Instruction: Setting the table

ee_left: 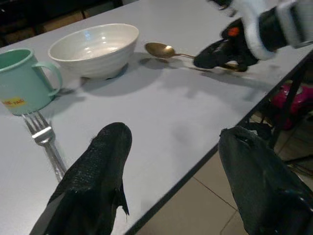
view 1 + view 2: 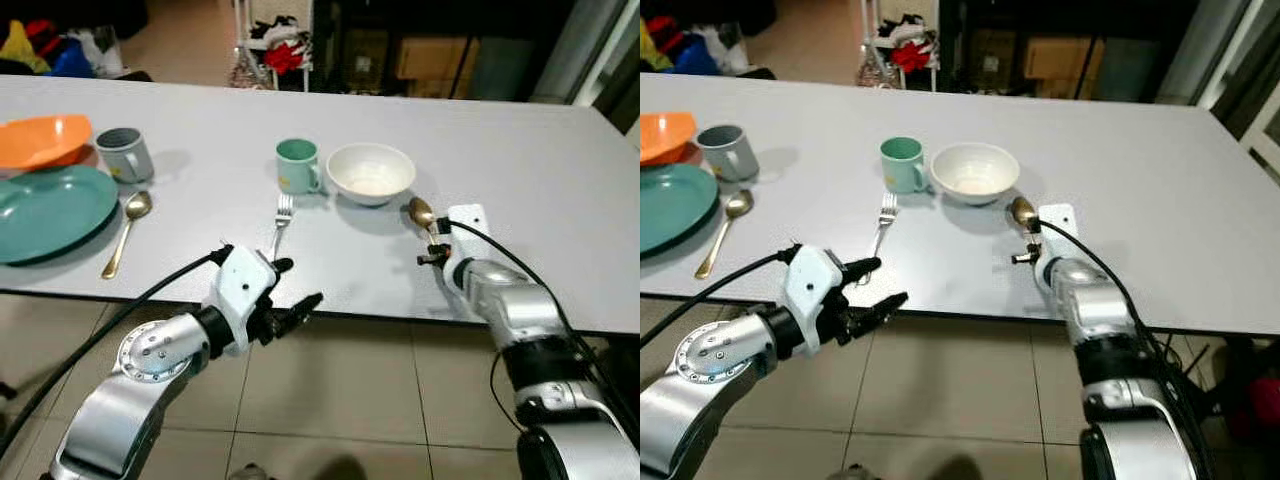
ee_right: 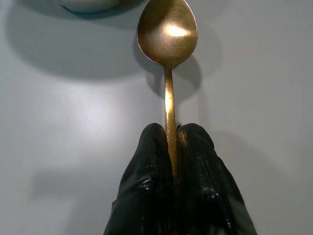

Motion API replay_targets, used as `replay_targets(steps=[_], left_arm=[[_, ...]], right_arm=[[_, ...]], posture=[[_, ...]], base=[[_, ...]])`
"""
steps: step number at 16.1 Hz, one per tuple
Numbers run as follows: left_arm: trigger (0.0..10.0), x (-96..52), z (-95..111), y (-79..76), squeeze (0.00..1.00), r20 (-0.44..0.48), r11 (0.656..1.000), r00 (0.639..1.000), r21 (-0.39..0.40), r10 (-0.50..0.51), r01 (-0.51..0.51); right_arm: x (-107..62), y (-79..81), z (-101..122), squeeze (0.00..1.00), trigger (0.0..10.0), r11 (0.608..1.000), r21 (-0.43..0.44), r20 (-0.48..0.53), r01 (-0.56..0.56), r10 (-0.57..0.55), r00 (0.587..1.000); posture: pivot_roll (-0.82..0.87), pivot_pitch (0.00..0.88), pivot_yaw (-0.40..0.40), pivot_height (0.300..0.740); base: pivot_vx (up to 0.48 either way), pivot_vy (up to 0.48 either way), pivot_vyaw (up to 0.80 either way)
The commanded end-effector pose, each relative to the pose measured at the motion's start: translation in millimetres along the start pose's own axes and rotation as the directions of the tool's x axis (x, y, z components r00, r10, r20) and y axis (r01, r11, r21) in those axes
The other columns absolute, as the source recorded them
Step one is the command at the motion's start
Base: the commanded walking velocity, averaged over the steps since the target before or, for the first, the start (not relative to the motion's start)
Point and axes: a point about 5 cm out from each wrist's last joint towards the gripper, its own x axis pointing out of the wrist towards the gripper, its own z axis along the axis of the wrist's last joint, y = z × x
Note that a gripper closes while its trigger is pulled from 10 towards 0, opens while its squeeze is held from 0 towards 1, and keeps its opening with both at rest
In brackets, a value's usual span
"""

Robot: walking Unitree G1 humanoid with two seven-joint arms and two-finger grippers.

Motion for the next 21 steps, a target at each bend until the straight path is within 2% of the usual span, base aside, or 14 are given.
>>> replay_targets(steps=[1, 7, 13, 16, 18, 21], left_arm=[[10.0, -1.3, 2, -6.7, 0.00, 0.004, 0.999, 0.999, 0.002, -0.042, 0.042], [10.0, -5.9, 1, -9.9, 0.00, -0.014, 0.999, 0.999, 0.001, -0.047, 0.047], [10.0, -4.1, 2, -7.0, 0.00, -0.016, 1.000, 0.999, 0.006, -0.030, 0.030], [10.0, -0.3, 4, -3.0, 0.00, 0.015, 1.000, 0.999, -0.006, 0.031, -0.030], [10.0, 1.8, 3, -5.5, 0.00, 0.013, 0.998, 0.998, -0.021, 0.063, -0.063], [10.0, 1.1, 3, -5.0, 0.00, 0.011, 0.997, 0.997, -0.018, 0.078, -0.078]], right_arm=[[2.3, 0.9, 5, 0.00, 10.0, 1.000, 0.009, 0.018, 0.019, -0.019, 1.000], [12.0, 17.0, 3, 0.00, 10.0, 1.000, 0.003, 0.010, 0.013, -0.013, 1.000], [11.8, 14.1, 5, 0.00, 10.0, 1.000, 0.019, 0.031, 0.025, -0.026, 0.999], [4.2, 9.6, 13, 0.00, 10.0, 1.000, 0.018, 0.124, 0.021, -0.023, 0.992], [-6.7, 4.1, 18, 0.00, 10.0, 0.999, 0.015, 0.190, 0.032, -0.034, 0.981], [-15.1, 2.6, 16, 0.00, 10.0, 0.999, 0.013, 0.201, 0.048, -0.050, 0.978]], posture=[[0.15, 0.000, 0.012, 0.740], [0.17, 0.000, -0.002, 0.740], [0.16, 0.000, 0.006, 0.740], [0.15, 0.000, -0.003, 0.740], [0.15, 0.000, -0.005, 0.740], [0.16, 0.000, -0.005, 0.740]], base=[[0.000, 0.000, 0.00], [0.000, 0.000, 0.00], [0.000, 0.000, 0.00], [0.000, 0.000, 0.00], [0.000, 0.000, 0.00], [0.000, 0.000, 0.00]])
